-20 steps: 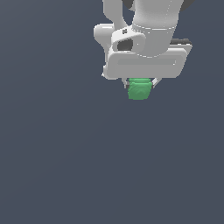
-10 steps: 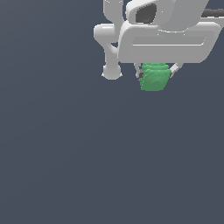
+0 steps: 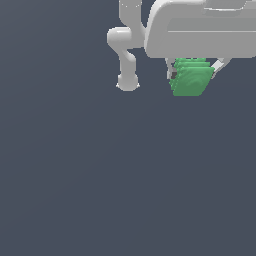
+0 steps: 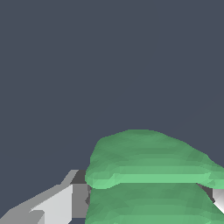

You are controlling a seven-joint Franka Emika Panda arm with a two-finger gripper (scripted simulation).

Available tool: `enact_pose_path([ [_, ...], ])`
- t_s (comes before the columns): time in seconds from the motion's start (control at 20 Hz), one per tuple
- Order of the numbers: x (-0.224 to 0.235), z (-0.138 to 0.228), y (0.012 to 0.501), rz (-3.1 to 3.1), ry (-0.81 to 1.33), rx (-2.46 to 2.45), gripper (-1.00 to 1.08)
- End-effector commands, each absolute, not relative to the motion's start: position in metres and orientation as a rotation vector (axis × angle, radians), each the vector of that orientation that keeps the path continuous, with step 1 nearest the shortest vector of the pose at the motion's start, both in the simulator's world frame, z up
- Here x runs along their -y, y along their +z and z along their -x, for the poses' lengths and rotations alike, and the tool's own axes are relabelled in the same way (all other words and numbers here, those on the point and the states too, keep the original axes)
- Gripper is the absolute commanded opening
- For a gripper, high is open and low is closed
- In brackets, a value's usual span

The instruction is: Pick up the object and move it to a goal position.

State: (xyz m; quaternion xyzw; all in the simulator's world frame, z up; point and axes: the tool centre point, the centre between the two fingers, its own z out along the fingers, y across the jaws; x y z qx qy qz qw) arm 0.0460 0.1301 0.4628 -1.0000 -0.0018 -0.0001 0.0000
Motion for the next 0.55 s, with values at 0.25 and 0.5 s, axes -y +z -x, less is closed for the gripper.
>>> enact_pose_path([
  [0.25,-0.1353,-0.0505,0.4733,3.142,0.0,0.005,-1.0],
  [0.5,-0.1361,-0.0513,0.475,3.142,0.0,0.005,-1.0],
])
